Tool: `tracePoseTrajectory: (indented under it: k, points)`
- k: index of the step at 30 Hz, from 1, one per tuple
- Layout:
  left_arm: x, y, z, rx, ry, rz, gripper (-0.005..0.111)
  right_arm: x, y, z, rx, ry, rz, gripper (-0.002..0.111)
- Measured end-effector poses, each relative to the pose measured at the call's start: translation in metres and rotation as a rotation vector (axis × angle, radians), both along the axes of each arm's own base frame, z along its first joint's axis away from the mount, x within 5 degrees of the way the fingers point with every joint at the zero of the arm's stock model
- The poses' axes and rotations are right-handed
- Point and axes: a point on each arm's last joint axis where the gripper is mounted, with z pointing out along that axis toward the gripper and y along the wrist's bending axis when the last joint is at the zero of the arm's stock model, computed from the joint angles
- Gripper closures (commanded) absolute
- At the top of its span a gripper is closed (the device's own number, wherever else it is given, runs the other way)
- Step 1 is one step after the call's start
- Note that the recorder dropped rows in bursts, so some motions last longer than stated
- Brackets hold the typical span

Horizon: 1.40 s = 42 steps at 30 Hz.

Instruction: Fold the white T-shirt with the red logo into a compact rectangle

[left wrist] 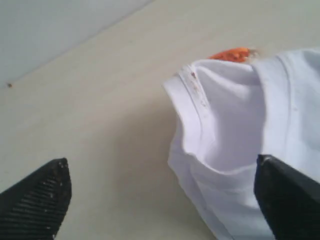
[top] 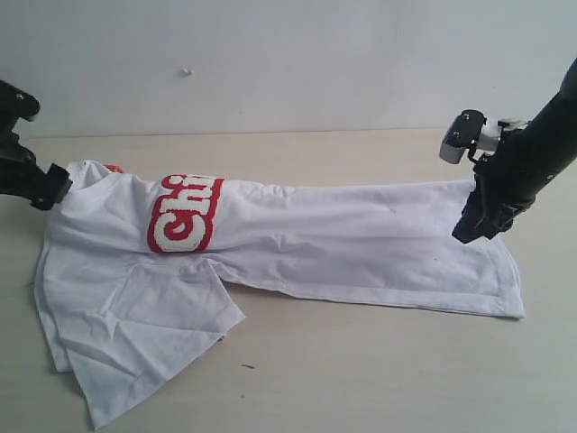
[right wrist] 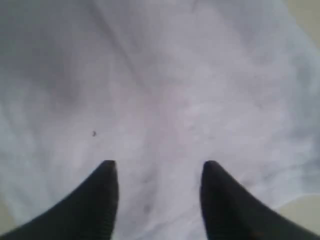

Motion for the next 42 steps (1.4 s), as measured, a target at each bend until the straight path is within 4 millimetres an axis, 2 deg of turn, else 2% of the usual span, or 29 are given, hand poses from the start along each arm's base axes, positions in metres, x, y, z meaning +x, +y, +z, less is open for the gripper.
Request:
tracePoseTrajectory:
  k: [2,3,4,8,11,14,17,19,21,25,26,30,31,35,37,39,42]
  points:
    - [-0.007,-0.002,0.006,-0.045,0.055,0.020,0.066,-0.002,0.002,0.000,0.022,0.019,0.011,0.106]
    - [-0.009,-0.002,0.008,-0.075,0.076,0.038,0.091,-0.003,0.003,0.000,0.027,0.027,0.014,0.108]
    - [-0.012,-0.004,0.009,-0.125,0.106,0.068,0.104,-0.004,0.003,0.000,0.036,0.038,0.017,0.108]
    - [-0.019,-0.009,0.006,-0.263,0.199,0.140,0.107,-0.006,0.007,0.001,0.074,0.070,0.016,0.108]
    - [-0.029,-0.016,0.001,-0.335,0.338,0.137,0.107,-0.007,0.010,0.002,0.108,0.081,0.008,0.108]
    - [-0.039,-0.023,-0.003,-0.389,0.472,0.118,0.107,-0.007,0.021,0.002,0.119,0.094,0.036,0.108]
    - [-0.056,-0.032,-0.003,-0.463,0.660,0.079,0.107,-0.008,0.043,0.003,0.129,0.114,0.085,0.108]
    - [-0.067,-0.035,-0.001,-0.480,0.781,0.062,0.105,-0.008,0.053,0.003,0.138,0.122,0.095,0.108]
    - [-0.075,-0.032,-0.001,-0.515,0.827,0.099,0.100,-0.009,0.056,0.003,0.147,0.134,0.084,0.108]
    - [-0.094,-0.011,-0.009,-0.632,0.814,0.262,0.094,-0.011,0.058,0.004,0.168,0.163,0.078,0.108]
    - [-0.104,-0.004,-0.015,-0.666,0.810,0.320,0.095,-0.011,0.058,0.004,0.172,0.165,0.075,0.108]
    - [-0.112,-0.004,-0.020,-0.763,0.766,0.376,0.091,-0.011,0.059,0.005,0.187,0.169,0.063,0.108]
    - [-0.114,-0.005,-0.023,-0.777,0.760,0.385,0.086,-0.011,0.060,0.005,0.192,0.170,0.058,0.108]
    - [-0.121,-0.005,-0.029,-0.769,0.762,0.399,0.040,-0.011,0.061,0.005,0.205,0.169,0.052,0.108]
    - [-0.121,-0.005,-0.030,-0.768,0.758,0.399,0.027,-0.011,0.061,0.005,0.210,0.170,0.051,0.108]
    - [-0.121,-0.005,-0.030,-0.767,0.756,0.391,0.027,-0.011,0.061,0.006,0.212,0.172,0.049,0.108]
    - [-0.121,-0.005,-0.031,-0.780,0.758,0.395,0.037,-0.011,0.061,0.006,0.214,0.173,0.048,0.108]
